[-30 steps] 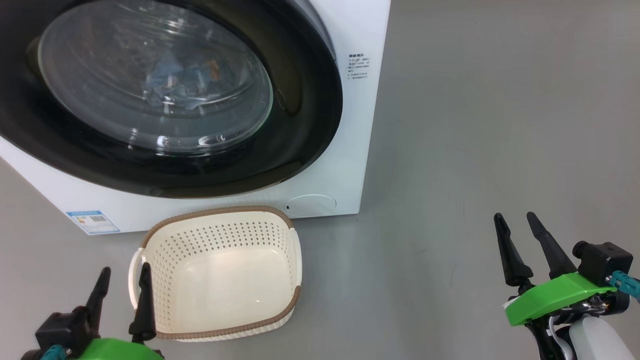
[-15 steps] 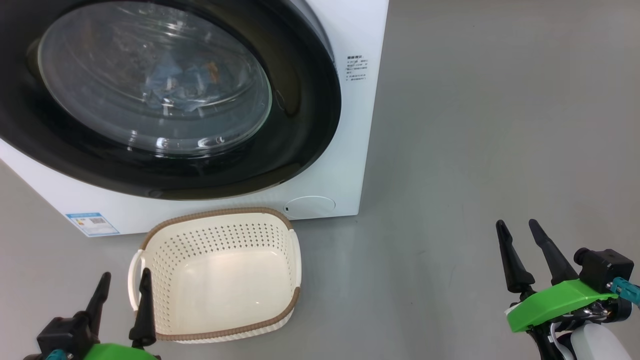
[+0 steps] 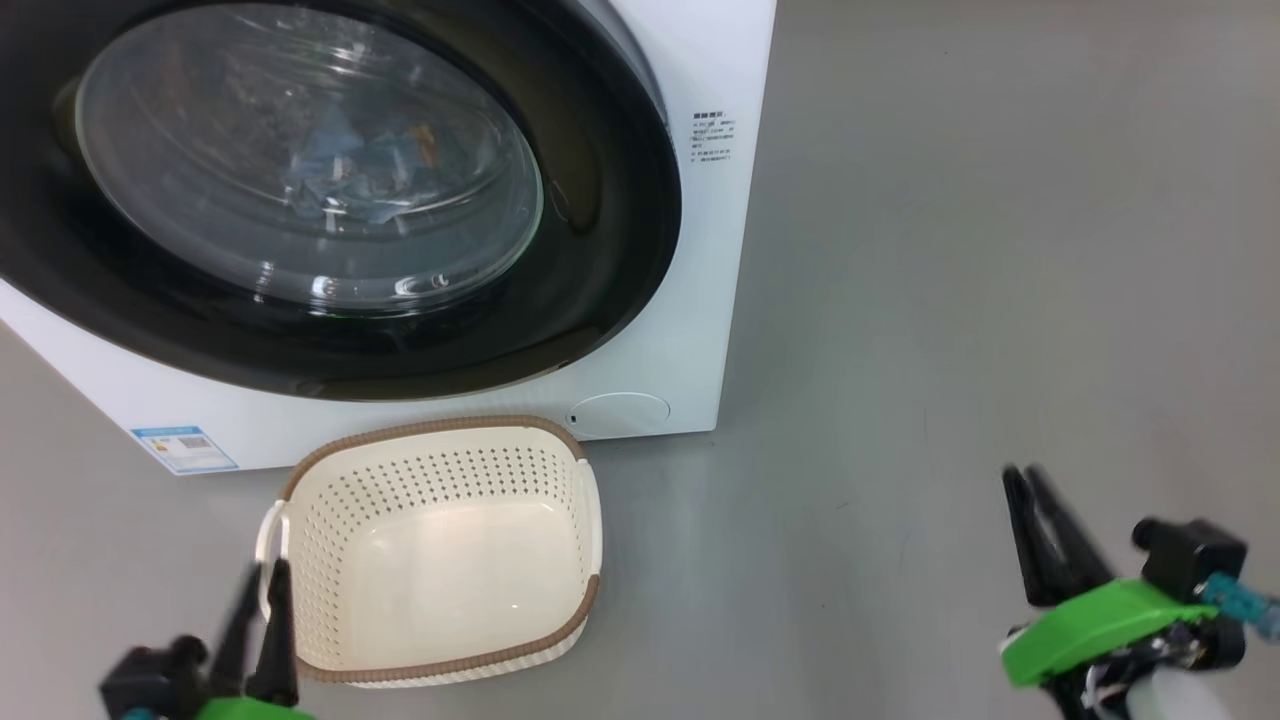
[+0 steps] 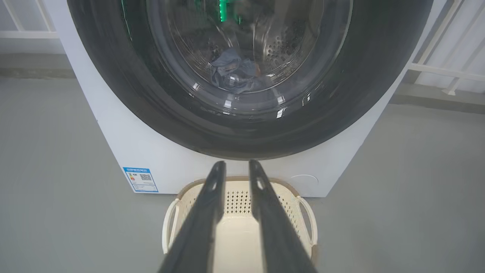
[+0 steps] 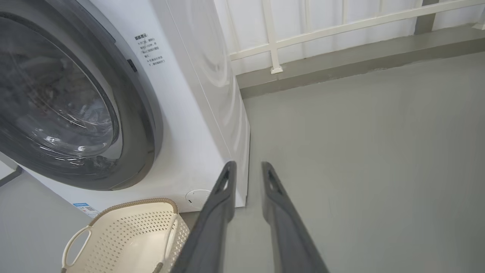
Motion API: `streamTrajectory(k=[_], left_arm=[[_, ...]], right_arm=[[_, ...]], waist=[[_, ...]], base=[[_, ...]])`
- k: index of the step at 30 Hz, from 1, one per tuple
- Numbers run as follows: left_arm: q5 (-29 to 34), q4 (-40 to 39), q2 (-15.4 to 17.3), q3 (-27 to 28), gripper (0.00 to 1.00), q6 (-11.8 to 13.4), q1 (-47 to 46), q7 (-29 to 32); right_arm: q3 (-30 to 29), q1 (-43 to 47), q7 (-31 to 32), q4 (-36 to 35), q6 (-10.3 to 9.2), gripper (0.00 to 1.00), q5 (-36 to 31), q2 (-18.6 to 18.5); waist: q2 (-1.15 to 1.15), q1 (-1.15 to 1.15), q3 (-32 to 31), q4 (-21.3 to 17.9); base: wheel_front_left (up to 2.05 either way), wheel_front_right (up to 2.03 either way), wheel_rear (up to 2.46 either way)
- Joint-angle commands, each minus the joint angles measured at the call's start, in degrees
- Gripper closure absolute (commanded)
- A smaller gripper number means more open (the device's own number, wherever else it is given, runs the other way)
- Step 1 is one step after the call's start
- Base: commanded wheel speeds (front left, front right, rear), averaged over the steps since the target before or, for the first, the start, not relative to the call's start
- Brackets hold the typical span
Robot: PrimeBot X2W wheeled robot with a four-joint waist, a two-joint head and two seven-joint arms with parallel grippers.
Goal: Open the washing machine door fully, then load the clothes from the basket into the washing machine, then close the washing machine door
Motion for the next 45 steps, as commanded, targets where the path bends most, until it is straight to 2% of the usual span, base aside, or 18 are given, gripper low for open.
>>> streamTrajectory(k=[1,6,10,15,45], left_arm=[[-0.1,0.5,-0.3,-0.1,1.0,0.0,0.1,0.0],[-1.5,2.2,-1.7,-0.4,1.0,0.0,0.8,0.4],[-4.5,2.0,-1.8,-0.2,1.0,0.0,0.7,1.2],[-7.6,2.0,-1.8,0.1,1.0,0.0,0.5,2.1],[-25.4,1.3,-2.2,1.6,1.0,-0.1,-0.8,7.0]], right_arm=[[0.0,0.2,0.0,0.5,0.0,1.0,0.1,0.3],[0.0,1.6,0.4,2.3,0.0,1.0,1.3,1.5],[-0.4,1.9,1.3,1.8,0.0,1.0,4.0,1.8],[-0.7,1.9,2.1,1.4,0.01,1.0,6.6,2.0],[-2.6,2.7,7.0,-1.3,0.03,1.0,22.2,3.4]], waist=[[0.0,0.0,0.0,0.0],[0.0,0.01,-0.1,0.0],[0.0,0.13,-0.5,0.2],[0.0,0.01,-0.6,0.3],[0.0,0.0,-2.0,0.9]], base=[[0.0,0.0,0.0],[0.0,0.0,0.0],[0.0,0.0,0.0],[0.0,0.0,0.0],[0.0,0.0,0.0]])
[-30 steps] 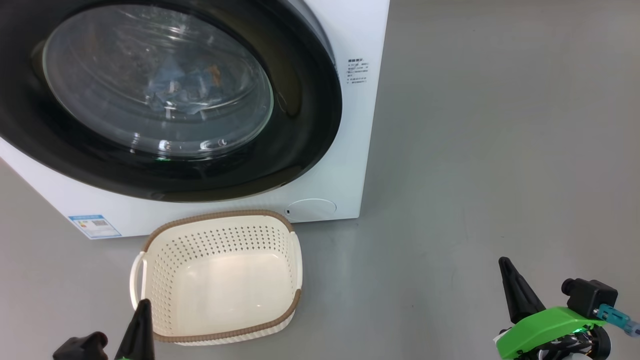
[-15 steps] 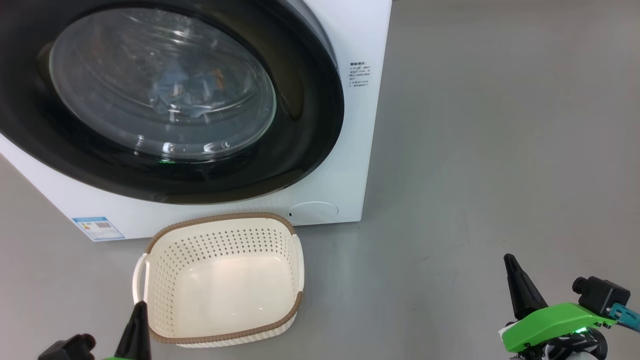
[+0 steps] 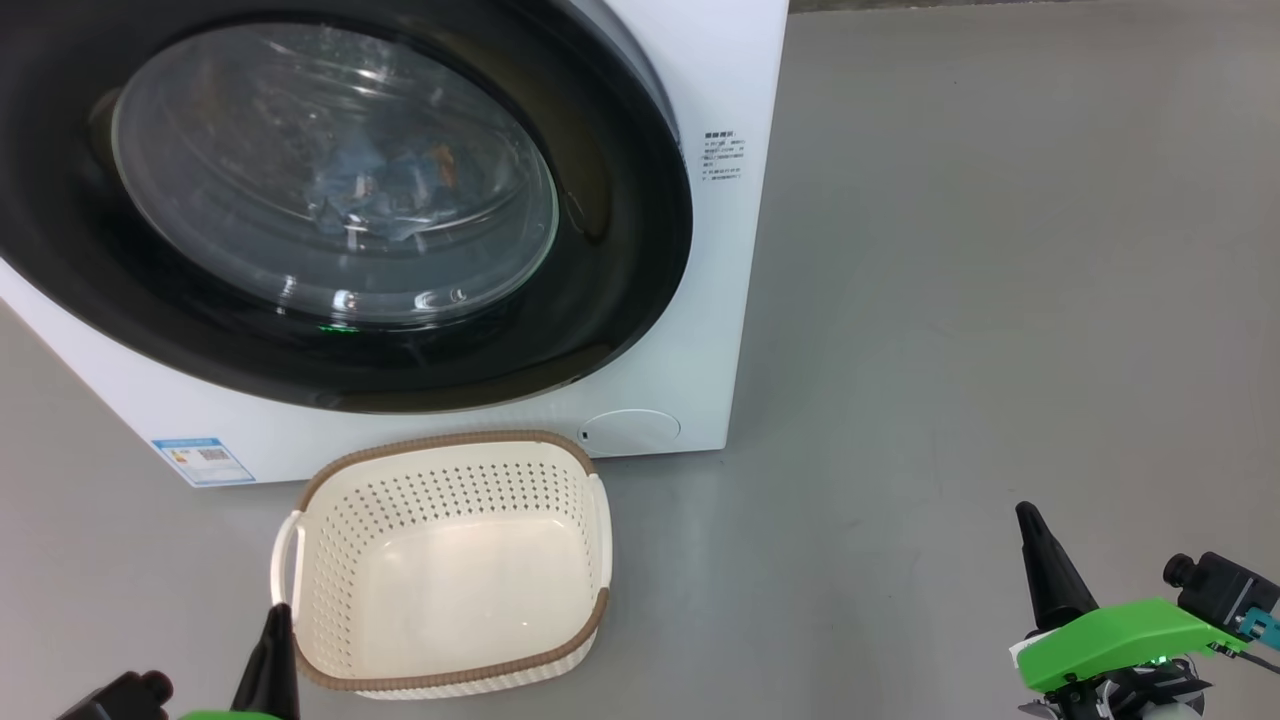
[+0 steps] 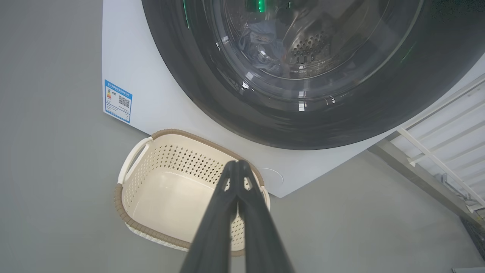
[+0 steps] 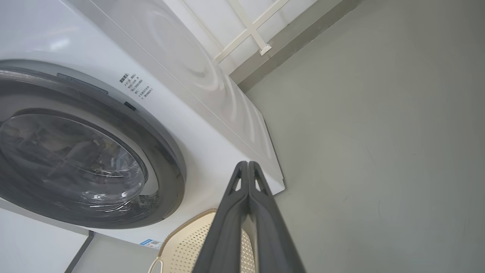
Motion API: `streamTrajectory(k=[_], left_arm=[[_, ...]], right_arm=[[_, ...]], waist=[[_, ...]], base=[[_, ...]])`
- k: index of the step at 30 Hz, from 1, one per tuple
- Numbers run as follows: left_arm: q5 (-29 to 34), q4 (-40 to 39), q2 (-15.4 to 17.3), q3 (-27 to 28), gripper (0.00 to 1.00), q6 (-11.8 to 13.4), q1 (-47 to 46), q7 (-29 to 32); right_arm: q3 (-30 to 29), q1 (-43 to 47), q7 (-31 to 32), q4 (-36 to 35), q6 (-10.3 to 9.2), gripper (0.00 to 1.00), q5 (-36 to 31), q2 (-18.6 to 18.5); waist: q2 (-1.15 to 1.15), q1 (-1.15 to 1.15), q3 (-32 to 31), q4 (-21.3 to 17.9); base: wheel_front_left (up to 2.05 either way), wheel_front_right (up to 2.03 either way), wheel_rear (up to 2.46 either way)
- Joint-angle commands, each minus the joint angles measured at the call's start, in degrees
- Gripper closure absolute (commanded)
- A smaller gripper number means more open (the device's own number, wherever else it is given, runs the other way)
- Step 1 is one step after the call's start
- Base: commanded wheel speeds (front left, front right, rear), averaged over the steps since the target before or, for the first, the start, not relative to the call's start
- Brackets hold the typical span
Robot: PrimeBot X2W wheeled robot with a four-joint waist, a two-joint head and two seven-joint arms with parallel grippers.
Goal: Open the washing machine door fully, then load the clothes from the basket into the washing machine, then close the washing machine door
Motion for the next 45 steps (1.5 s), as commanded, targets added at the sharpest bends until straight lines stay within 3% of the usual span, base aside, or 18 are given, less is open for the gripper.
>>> streamTrajectory(k=[1,45], left_arm=[[-1.4,-1.7,0.7,1.1,1.0,-0.1,-2.3,0.1],[-27.7,-2.9,0.2,3.4,1.0,-0.1,-4.0,7.4]], right_arm=[[-0.1,-0.4,0.4,-1.8,0.04,1.0,1.2,-0.2],[-2.9,0.8,7.7,-5.9,0.06,1.0,24.4,1.9]], waist=[[0.0,-0.01,-0.1,0.0],[0.0,0.0,-2.1,1.0]], base=[[0.0,0.0,0.0],[0.0,0.0,0.0]])
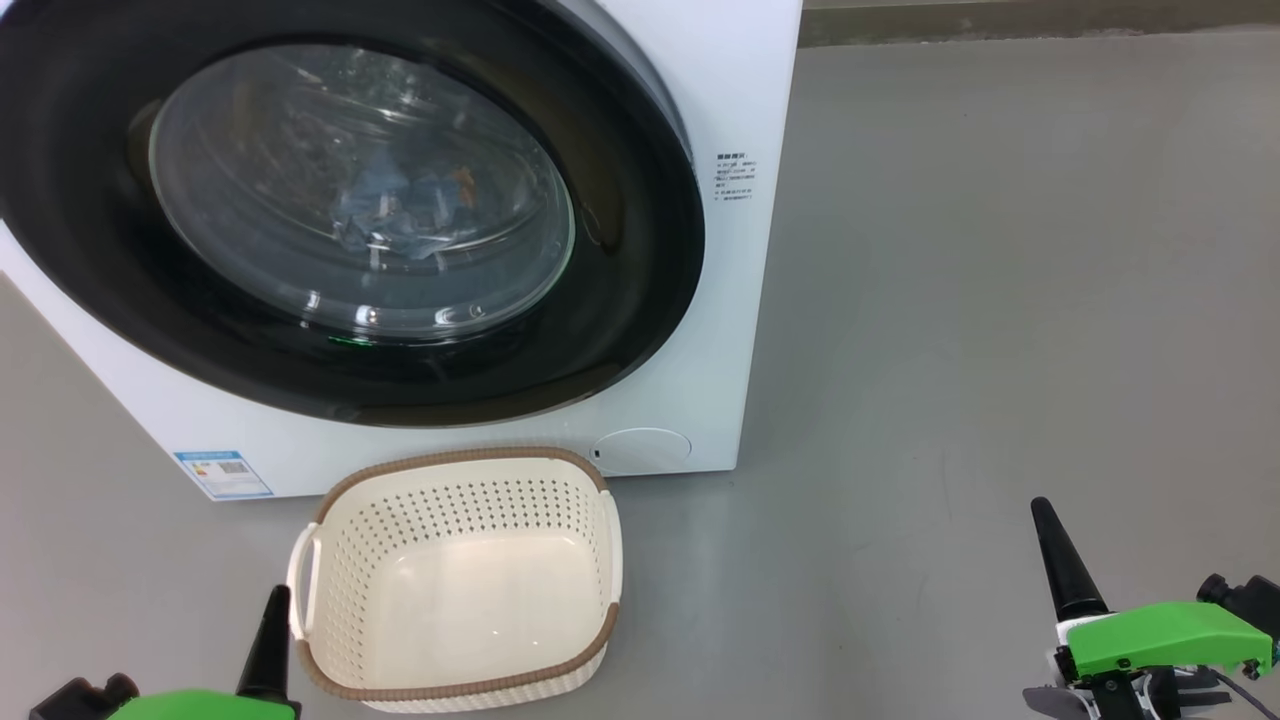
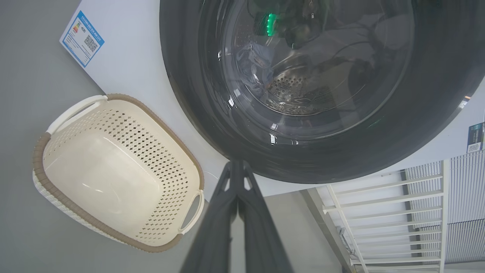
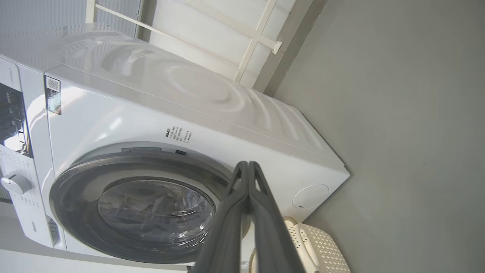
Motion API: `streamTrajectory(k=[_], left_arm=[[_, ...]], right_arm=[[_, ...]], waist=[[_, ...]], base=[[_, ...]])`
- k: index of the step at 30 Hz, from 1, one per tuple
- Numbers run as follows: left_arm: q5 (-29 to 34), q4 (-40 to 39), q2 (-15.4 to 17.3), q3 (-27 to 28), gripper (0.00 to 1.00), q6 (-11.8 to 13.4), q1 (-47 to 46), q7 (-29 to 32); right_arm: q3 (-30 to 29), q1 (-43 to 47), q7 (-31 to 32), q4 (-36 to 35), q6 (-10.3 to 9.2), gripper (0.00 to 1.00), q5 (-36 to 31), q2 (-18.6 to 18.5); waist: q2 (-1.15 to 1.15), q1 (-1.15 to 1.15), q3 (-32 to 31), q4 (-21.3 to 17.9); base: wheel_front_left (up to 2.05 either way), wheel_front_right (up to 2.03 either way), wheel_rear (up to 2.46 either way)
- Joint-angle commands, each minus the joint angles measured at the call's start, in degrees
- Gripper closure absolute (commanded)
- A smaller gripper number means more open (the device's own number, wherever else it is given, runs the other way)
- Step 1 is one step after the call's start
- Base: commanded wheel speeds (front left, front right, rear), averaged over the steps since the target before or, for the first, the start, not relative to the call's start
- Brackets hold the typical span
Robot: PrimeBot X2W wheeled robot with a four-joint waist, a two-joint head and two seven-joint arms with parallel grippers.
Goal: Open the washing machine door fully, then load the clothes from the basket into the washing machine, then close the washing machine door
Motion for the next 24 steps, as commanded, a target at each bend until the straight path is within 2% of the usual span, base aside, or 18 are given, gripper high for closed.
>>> streamTrajectory(k=[1,24], left_arm=[[-1.7,-1.7,0.6,1.6,1.0,-0.1,-2.3,0.5],[-16.4,-2.4,0.3,2.9,1.0,-0.1,-3.3,4.5]], right_arm=[[0.5,-0.4,0.5,-1.9,0.06,1.0,1.9,0.0],[-1.1,0.2,4.6,-4.2,0.08,1.0,14.8,1.1]], waist=[[0.0,0.0,-0.1,0.0],[0.0,0.0,-1.2,0.6]], base=[[0.0,0.0,0.0],[0.0,0.0,0.0]])
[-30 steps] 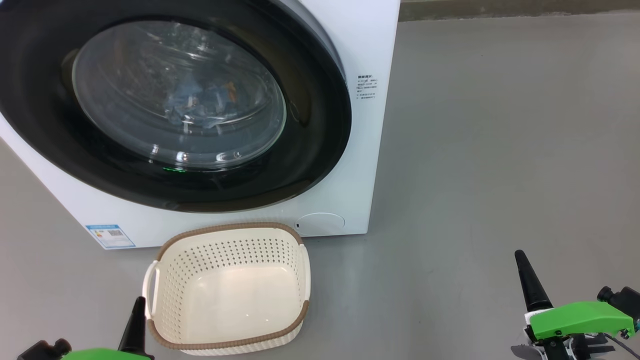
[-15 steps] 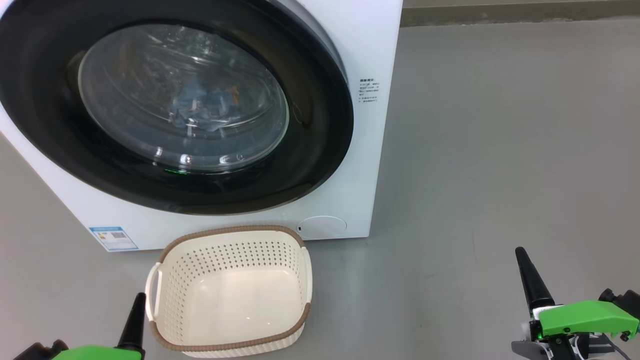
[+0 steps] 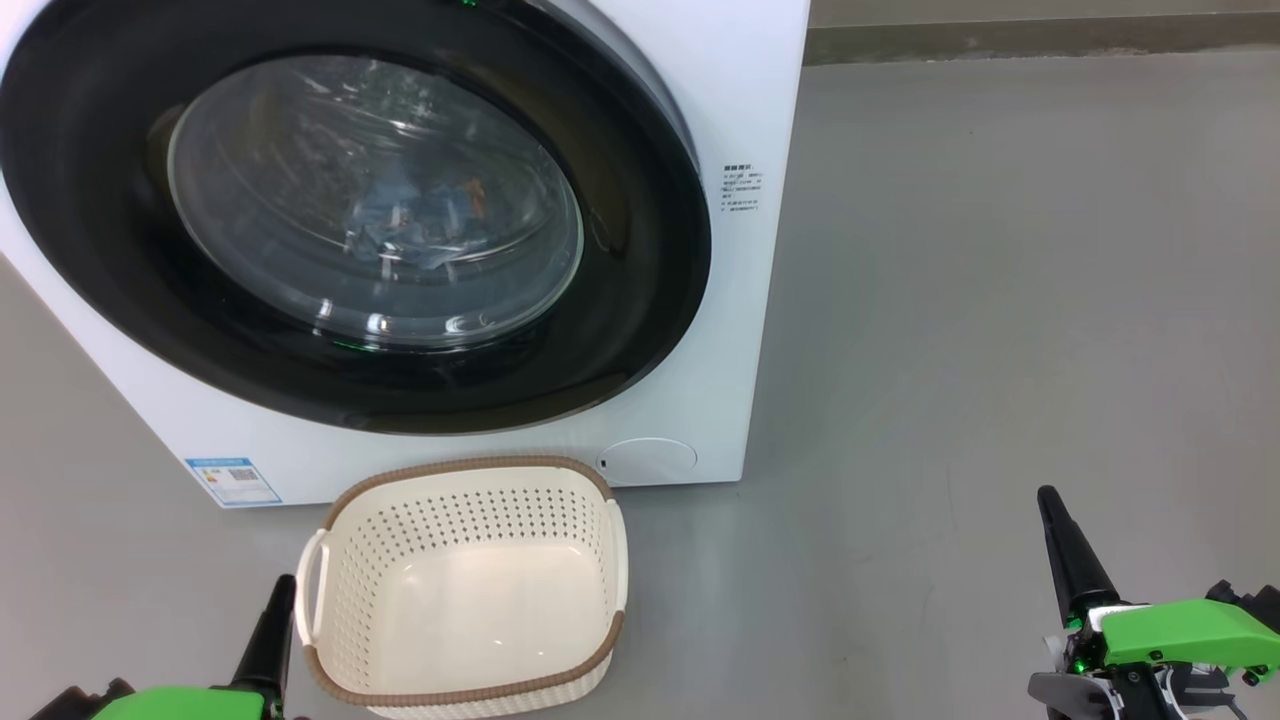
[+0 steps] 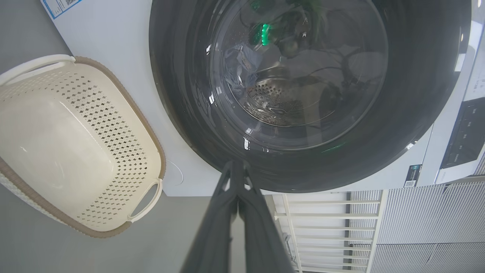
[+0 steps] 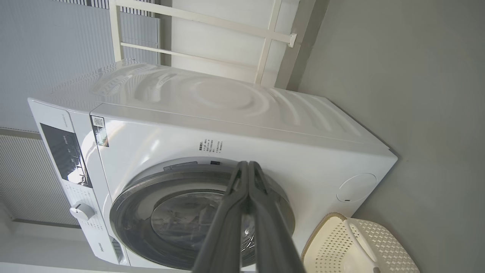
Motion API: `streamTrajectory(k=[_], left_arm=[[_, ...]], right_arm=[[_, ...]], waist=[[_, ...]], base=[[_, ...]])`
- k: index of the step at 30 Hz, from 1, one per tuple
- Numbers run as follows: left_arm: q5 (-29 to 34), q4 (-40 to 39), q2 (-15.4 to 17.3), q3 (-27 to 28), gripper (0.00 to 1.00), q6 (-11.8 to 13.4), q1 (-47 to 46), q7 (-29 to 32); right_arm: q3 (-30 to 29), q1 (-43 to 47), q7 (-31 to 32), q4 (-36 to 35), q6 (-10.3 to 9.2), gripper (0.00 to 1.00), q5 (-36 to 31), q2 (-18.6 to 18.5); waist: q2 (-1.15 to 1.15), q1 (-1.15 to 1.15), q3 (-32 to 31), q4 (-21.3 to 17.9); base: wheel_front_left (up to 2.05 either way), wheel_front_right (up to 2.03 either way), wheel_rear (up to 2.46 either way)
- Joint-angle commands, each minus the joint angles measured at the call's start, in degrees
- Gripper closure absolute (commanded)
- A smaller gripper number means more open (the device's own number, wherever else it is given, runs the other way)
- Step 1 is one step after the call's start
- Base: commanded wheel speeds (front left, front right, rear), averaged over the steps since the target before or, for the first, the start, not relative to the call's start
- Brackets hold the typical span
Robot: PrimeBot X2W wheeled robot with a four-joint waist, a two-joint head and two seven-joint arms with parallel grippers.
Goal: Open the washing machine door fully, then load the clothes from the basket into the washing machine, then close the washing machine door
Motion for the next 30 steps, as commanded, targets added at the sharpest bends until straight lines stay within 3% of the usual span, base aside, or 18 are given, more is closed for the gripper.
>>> streamTrajectory(k=[1,16,30], left_arm=[[-2.1,-1.7,0.6,1.9,1.0,-0.1,-2.7,0.6],[-10.5,-2.1,0.5,2.6,1.0,-0.2,-3.2,2.9],[-10.5,-2.1,0.5,2.6,1.0,-0.2,-3.2,2.9]], right_arm=[[0.7,0.1,0.6,-2.0,0.08,1.0,1.7,0.0],[-0.2,0.5,2.9,-3.3,0.09,1.0,9.2,0.7],[-0.2,0.5,2.9,-3.3,0.09,1.0,9.2,0.7]], waist=[[0.0,0.0,-0.1,0.0],[0.0,0.0,-0.8,0.4],[0.0,0.0,-0.8,0.4]], base=[[0.0,0.0,0.0],[0.0,0.0,0.0],[0.0,0.0,0.0]])
